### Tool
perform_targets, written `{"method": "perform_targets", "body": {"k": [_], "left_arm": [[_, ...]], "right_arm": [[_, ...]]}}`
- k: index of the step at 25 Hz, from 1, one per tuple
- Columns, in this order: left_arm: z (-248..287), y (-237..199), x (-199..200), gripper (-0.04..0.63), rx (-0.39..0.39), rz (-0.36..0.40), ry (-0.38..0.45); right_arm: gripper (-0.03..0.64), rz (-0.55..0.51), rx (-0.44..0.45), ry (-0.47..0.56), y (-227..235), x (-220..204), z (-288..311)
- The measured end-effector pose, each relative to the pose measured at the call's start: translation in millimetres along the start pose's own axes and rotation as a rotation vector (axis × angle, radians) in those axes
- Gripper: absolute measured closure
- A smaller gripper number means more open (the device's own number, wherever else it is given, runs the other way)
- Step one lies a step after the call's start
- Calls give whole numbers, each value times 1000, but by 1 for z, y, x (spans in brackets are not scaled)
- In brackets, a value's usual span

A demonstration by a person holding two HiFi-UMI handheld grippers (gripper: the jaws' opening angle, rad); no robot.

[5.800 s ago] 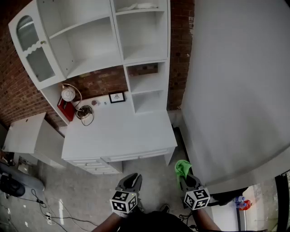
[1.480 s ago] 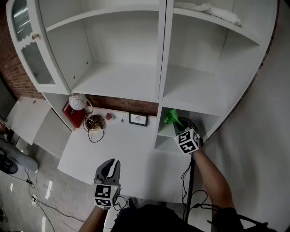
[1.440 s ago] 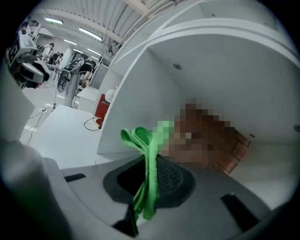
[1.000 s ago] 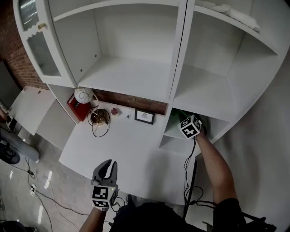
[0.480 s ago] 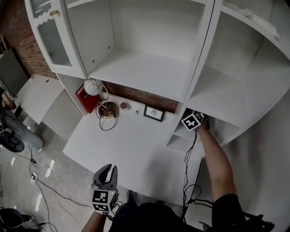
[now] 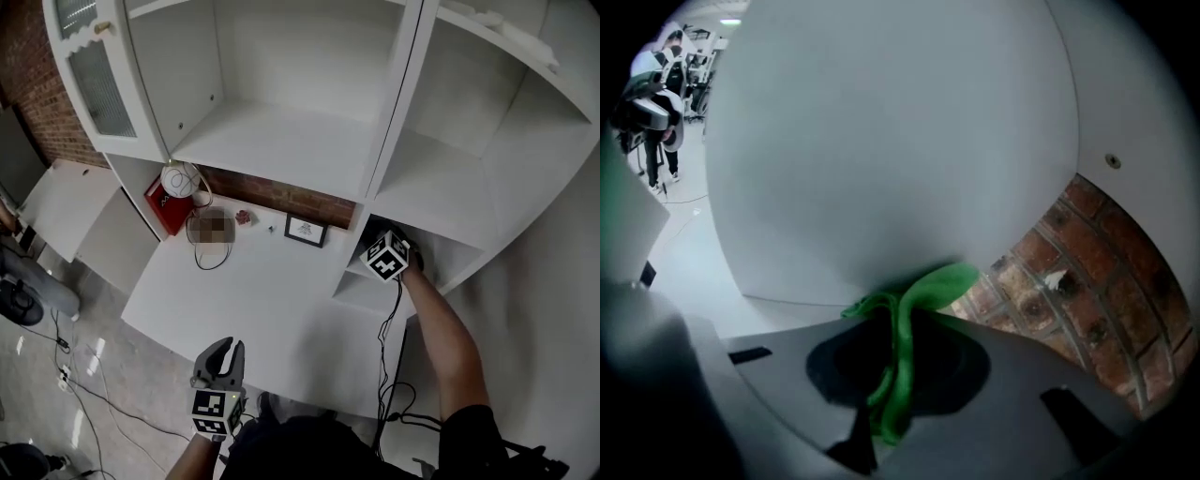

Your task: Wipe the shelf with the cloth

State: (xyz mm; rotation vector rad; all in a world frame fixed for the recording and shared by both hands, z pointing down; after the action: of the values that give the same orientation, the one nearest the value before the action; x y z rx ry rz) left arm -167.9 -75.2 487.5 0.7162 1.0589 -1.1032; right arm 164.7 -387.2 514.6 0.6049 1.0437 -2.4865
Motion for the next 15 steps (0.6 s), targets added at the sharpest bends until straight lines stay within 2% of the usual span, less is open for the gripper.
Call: {"method": "perform_targets", "body": {"k": [15], "left_arm": [[18, 30, 12, 531, -138, 47, 24]], "right_arm": [[574, -24, 83, 55, -60, 4, -57]]}}
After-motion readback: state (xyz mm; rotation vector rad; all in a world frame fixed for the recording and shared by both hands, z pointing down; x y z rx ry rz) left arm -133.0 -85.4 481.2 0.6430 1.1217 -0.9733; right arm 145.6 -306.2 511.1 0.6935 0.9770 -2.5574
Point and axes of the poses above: the fingertips, and each gripper's own axes: z forward along the fingers, y to its right, x out of its top, the point moved 7 cm from there along -z, backward along the fingers, and after that the axes turned 2 degrees about -z, right-handed, at the moved point
